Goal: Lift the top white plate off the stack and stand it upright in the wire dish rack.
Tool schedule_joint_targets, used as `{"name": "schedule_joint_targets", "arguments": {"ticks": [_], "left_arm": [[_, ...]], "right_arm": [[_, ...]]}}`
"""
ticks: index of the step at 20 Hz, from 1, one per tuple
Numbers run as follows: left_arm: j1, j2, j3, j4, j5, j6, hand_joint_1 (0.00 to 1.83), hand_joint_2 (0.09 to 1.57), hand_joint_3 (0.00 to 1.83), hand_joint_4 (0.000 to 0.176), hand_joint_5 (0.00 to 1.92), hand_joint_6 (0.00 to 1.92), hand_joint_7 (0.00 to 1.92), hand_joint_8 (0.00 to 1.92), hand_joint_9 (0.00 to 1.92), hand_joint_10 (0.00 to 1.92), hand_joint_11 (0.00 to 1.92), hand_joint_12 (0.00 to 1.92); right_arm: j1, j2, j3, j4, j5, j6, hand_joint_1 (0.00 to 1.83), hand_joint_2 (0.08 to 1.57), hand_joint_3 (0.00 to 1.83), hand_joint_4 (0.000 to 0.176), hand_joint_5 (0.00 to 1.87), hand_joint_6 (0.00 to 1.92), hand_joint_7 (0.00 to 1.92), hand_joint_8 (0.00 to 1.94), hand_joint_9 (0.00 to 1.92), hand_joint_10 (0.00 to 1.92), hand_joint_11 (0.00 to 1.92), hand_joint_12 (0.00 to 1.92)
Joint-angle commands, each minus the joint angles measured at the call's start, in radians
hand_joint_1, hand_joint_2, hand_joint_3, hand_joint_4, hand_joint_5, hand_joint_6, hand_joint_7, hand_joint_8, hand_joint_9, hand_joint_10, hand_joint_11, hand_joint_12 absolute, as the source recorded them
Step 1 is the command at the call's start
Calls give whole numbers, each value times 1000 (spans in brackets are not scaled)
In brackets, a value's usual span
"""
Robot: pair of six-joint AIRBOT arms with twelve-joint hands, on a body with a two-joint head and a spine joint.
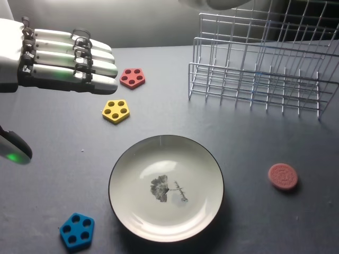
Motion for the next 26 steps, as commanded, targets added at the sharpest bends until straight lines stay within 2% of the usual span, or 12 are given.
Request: {"name": "schedule_joint_targets", "arguments": {"ticks": [1, 3, 4, 6, 8, 14, 15, 16, 18, 19, 21, 26], "left_arm": [[-20, 16, -3, -103, -52, -7, 247, 1060, 0, 0, 11, 0, 16, 0, 8, 0, 0, 127], [-19, 17, -4, -103, -55, -11, 249, 1058, 0, 0, 29, 2, 38, 3, 39, 5, 0, 191], [-19, 18, -4, -103, -56, -11, 229, 1054, 1, 0, 18, 2, 29, 2, 34, 2, 0, 229], [-19, 19, -6, -101, -54, -12, 263, 1044, 0, 0, 23, 3, 43, 5, 46, 5, 0, 248], [-19, 20, -10, -101, -54, -12, 264, 1050, 1, 0, 20, 0, 37, 1, 40, 1, 0, 253], [-19, 22, -16, -98, -54, -13, 246, 1056, 0, 0, 28, 4, 37, 4, 45, 5, 0, 219], [-19, 22, -18, -98, -53, -13, 268, 1056, 0, 0, 36, 5, 40, 4, 43, 3, 0, 221], [-19, 23, -18, -98, -52, -13, 272, 1051, 0, 0, 36, 3, 42, 3, 46, 3, 0, 239], [-19, 23, -18, -96, -44, -13, 274, 1050, 0, 0, 29, 0, 38, 1, 46, 2, 0, 243], [-19, 23, -18, -94, -43, -13, 275, 1059, 1, 0, 16, 0, 27, 1, 30, 1, 0, 211], [-19, 23, -18, -94, -47, -13, 280, 1057, 0, 0, 11, 0, 24, 0, 27, 1, 0, 203], [-17, 26, -18, -88, -52, -16, 232, 1049, 2, 0, 41, 3, 41, 2, 41, 3, 0, 230]], "right_arm": [[30, 20, 7, 90, -8, 26, 1483, 1133, 0, 0, 757, 1232, 878, 864, 956, 935, 847, 1513], [31, 25, 6, 76, -17, 54, 1499, 1043, 0, 0, 942, 988, 1133, 494, 1189, 595, 1006, 1321], [33, 28, 5, 58, -23, 81, 1490, 1097, 0, 0, 844, 1092, 1003, 667, 1065, 779, 896, 1440], [34, 35, 0, 48, -30, 114, 1498, 1046, 2, 0, 939, 1005, 1115, 524, 1182, 601, 989, 1340], [36, 45, -5, 39, -37, 136, 1501, 1034, 1, 0, 963, 962, 1144, 482, 1207, 554, 1032, 1280], [42, 67, -1, -18, -37, 238, 1499, 1038, 0, 0, 950, 987, 1121, 511, 1209, 548, 1032, 1275], [42, 72, -5, -21, -37, 239, 1487, 1105, 0, 0, 822, 1141, 953, 747, 1034, 806, 907, 1425], [42, 77, -8, -25, -37, 241, 1484, 1125, 0, 0, 776, 1206, 902, 826, 969, 907, 861, 1491], [42, 85, -17, -30, -37, 243, 1482, 1131, 0, 0, 770, 1220, 888, 842, 951, 938, 848, 1510], [41, 88, -22, -32, -37, 243, 1494, 1073, 0, 0, 887, 1081, 1039, 643, 1111, 717, 962, 1375], [41, 96, -38, -70, -38, 278, 1500, 1034, 1, 0, 969, 969, 1147, 465, 1199, 556, 1030, 1273], [19, 122, -68, -90, -54, 322, 1499, 1036, 0, 0, 968, 980, 1115, 513, 1189, 573, 1051, 1240]]}}
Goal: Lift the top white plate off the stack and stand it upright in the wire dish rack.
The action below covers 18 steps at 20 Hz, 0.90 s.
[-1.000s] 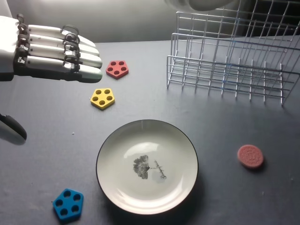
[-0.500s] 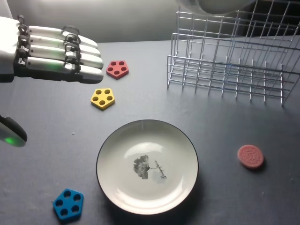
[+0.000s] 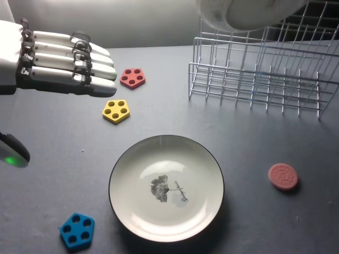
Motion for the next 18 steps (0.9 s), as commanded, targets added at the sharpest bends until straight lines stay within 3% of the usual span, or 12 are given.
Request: {"name": "schedule_joint_targets", "arguments": {"ticks": [1, 6, 9, 10, 11, 12, 13, 14, 15, 17, 18], "left_arm": [[-16, 15, -3, -98, -57, -8, 256, 1044, 0, 0, 49, 3, 53, 2, 56, 4, 0, 294], [-16, 36, -24, -73, -69, -8, 272, 1054, 0, 0, 13, 3, 26, 5, 12, 6, 0, 125], [-16, 43, -36, -73, -77, -8, 256, 1051, 0, 0, 16, 3, 25, 2, 20, 6, 0, 147], [-16, 43, -35, -74, -75, -8, 226, 1057, 1, 0, 14, 1, 23, 1, 26, 7, 0, 154], [-15, 44, -35, -77, -75, -9, 223, 1056, 0, 0, 24, 3, 32, 3, 38, 7, 0, 189], [-15, 44, -35, -79, -75, -8, 240, 1055, 0, 0, 24, 2, 33, 2, 37, 5, 0, 191], [-15, 43, -36, -81, -76, -9, 234, 1061, 1, 0, 17, 1, 29, 1, 31, 1, 0, 156], [-15, 43, -36, -82, -76, -9, 235, 1060, 0, 0, 29, 2, 38, 1, 44, 3, 0, 201], [-15, 43, -38, -81, -76, -9, 246, 1055, 0, 0, 34, 2, 43, 1, 44, 1, 0, 187], [-16, 42, -44, -80, -75, -9, 222, 1065, 2, 0, 19, 0, 24, 1, 14, 1, 0, 85], [-16, 42, -47, -81, -74, -8, 203, 1070, 3, 0, 19, 1, 24, 2, 17, 2, 0, 80]], "right_arm": [[10, 22, 2, 90, -31, 22, 1499, 1037, 0, 0, 970, 987, 1103, 527, 1191, 568, 1054, 1234], [-9, 35, -6, 91, -35, 24, 1501, 1026, 0, 0, 969, 963, 1153, 435, 1255, 472, 1077, 1209], [-20, 35, 2, 104, -48, 24, 1498, 1042, 0, 0, 958, 979, 1079, 570, 1178, 614, 1043, 1259], [-24, 35, 6, 115, -52, 21, 1488, 1105, 0, 0, 830, 1099, 948, 775, 1016, 858, 902, 1440], [-25, 35, 11, 136, -64, 8, 1485, 1121, 0, 0, 798, 1139, 915, 832, 962, 945, 862, 1496], [-25, 35, 15, 155, -69, -9, 1485, 1125, 0, 0, 807, 1150, 916, 834, 947, 952, 826, 1529], [-25, 35, 22, 180, -75, -27, 1494, 1074, 0, 0, 924, 1027, 1052, 649, 1065, 780, 931, 1416], [-25, 35, 30, 189, -79, -36, 1496, 1058, 1, 0, 948, 1020, 1094, 579, 1105, 694, 953, 1380], [-25, 35, 38, 189, -79, -37, 1487, 1112, 0, 0, 823, 1158, 949, 766, 992, 864, 849, 1493], [-25, 21, 59, 185, -79, -40, 1482, 1141, 0, 0, 765, 1219, 862, 899, 931, 981, 800, 1566], [-25, 18, 65, 185, -79, -40, 1493, 1082, 0, 0, 885, 1067, 1005, 724, 1074, 783, 920, 1442]]}}
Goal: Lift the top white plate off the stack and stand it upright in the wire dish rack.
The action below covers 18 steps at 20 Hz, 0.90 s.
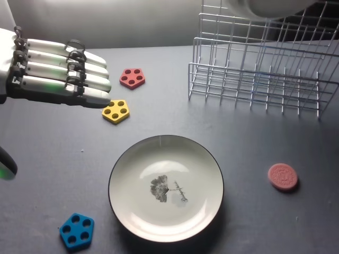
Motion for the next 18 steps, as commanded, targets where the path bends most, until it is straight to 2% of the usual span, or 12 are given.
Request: {"name": "schedule_joint_targets", "arguments": {"ticks": [1, 3, 4, 6, 7, 8, 9, 10, 11, 12, 14, 18], "left_arm": [[-22, 7, -8, -100, -52, -5, 200, 1071, 3, 0, 19, 1, 24, 2, 18, 2, 0, 80], [-22, 6, -15, -100, -47, -5, 217, 1065, 0, 0, 11, 0, 18, 1, 16, 1, 0, 96], [-22, 3, -16, -102, -44, -5, 208, 1059, 0, 0, 19, 1, 25, 2, 25, 2, 0, 133], [-21, -1, -16, -114, -39, -5, 240, 1049, 0, 0, 22, 1, 29, 1, 28, 1, 0, 158], [-21, -1, -16, -119, -37, -5, 235, 1055, 0, 0, 20, 0, 26, 0, 19, 2, 0, 127], [-22, -1, -16, -120, -37, -5, 232, 1054, 0, 0, 19, 0, 27, 1, 18, 2, 0, 119], [-22, -1, -16, -120, -38, -5, 231, 1054, 0, 0, 19, 0, 27, 1, 18, 2, 0, 116], [-22, -1, -16, -120, -40, -5, 231, 1061, 2, 0, 3, 0, 5, 0, 3, 0, 0, 22], [-22, 0, -16, -120, -42, -5, 233, 1050, 0, 0, 10, 4, 17, 6, 12, 4, 23, 15], [-22, 0, -16, -120, -43, -5, 245, 1051, 0, 0, 12, 4, 14, 4, 9, 3, 27, 14], [-22, 0, -16, -120, -44, -5, 232, 1051, 0, 0, 28, 9, 31, 9, 22, 7, 45, 23], [-22, 2, -15, -124, -44, -6, 213, 1060, 2, 0, 23, 3, 24, 3, 21, 4, 49, 34]], "right_arm": [[16, 10, 8, 90, -4, 17, 1497, 1057, 1, 0, 933, 998, 1066, 631, 1134, 686, 964, 1385], [16, 7, 10, 88, -4, 15, 1500, 1040, 2, 0, 963, 935, 1120, 548, 1195, 581, 987, 1353], [16, 6, 9, 85, -3, 14, 1489, 1104, 0, 0, 833, 1099, 957, 768, 1036, 825, 865, 1481], [16, 5, 7, 85, -1, 14, 1484, 1136, 0, 0, 756, 1195, 876, 897, 953, 961, 821, 1550], [16, 5, 5, 85, -1, 14, 1485, 1134, 1, 0, 752, 1186, 885, 898, 962, 950, 815, 1556], [16, 5, 2, 85, -1, 14, 1494, 1075, 0, 0, 886, 1046, 1030, 692, 1103, 740, 940, 1421], [16, 5, -2, 85, -1, 14, 1498, 1050, 0, 0, 938, 978, 1094, 586, 1165, 634, 985, 1359], [16, 5, -6, 85, -1, 14, 1490, 1107, 0, 0, 811, 1104, 957, 792, 1033, 830, 874, 1477], [16, 5, -10, 85, -1, 14, 1485, 1134, 0, 0, 749, 1177, 884, 914, 965, 939, 825, 1543], [16, 5, -13, 85, -1, 14, 1496, 1065, 0, 0, 903, 983, 1045, 687, 1138, 691, 971, 1386], [16, 6, -22, 84, -1, 13, 1487, 1121, 1, 0, 775, 1123, 896, 889, 1011, 889, 847, 1516], [5, 6, -36, 84, -1, 13, 1485, 1133, 0, 0, 756, 1177, 873, 915, 973, 934, 822, 1545]]}}
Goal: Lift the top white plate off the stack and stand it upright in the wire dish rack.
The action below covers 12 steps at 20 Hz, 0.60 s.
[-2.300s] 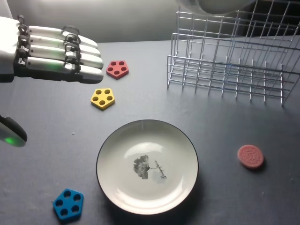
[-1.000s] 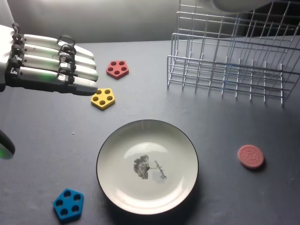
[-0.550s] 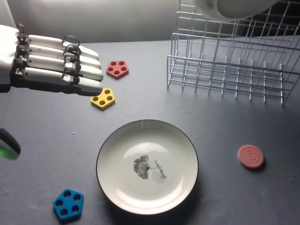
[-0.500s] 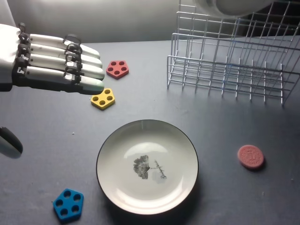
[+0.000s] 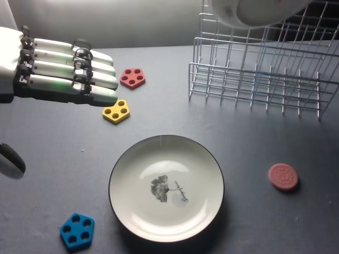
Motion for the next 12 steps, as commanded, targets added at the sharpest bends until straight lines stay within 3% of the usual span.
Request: {"name": "schedule_joint_targets", "arguments": {"ticks": [1, 2, 3, 4, 5, 12], "left_arm": [[-22, 7, -4, -108, -61, -5, 239, 1059, 1, 0, 8, 0, 11, 0, 3, 0, 24, 25], [-22, 7, -4, -109, -61, -5, 246, 1064, 3, 0, 6, 1, 11, 1, 0, 0, 20, 25], [-22, 9, -4, -109, -61, -7, 252, 1061, 1, 0, 3, 0, 7, 0, 0, 0, 14, 23], [-22, 9, -4, -109, -61, -8, 269, 1049, 0, 0, 20, 6, 25, 7, 17, 6, 34, 34], [-22, 10, -4, -110, -61, -9, 273, 1044, 0, 0, 25, 7, 29, 7, 22, 7, 36, 39], [-21, 12, -4, -115, -63, -20, 232, 1056, 1, 0, 16, 1, 29, 1, 22, 1, 0, 124]], "right_arm": [[11, 19, -4, 83, -7, 15, 1495, 1068, 0, 0, 902, 1009, 1033, 700, 1127, 699, 959, 1393], [6, 22, -9, 83, -7, 15, 1500, 1041, 0, 0, 947, 926, 1106, 595, 1213, 553, 1011, 1330], [2, 24, -11, 83, -7, 15, 1500, 1039, 0, 0, 947, 916, 1102, 603, 1221, 543, 1017, 1320], [-3, 26, -12, 83, -7, 16, 1489, 1107, 0, 0, 809, 1085, 949, 819, 1049, 812, 884, 1464], [-5, 27, -12, 83, -7, 19, 1486, 1128, 0, 0, 759, 1151, 893, 903, 987, 914, 838, 1525], [-15, 31, 3, 83, -7, 19, 1485, 1132, 0, 0, 750, 1177, 876, 895, 978, 942, 832, 1541]]}}
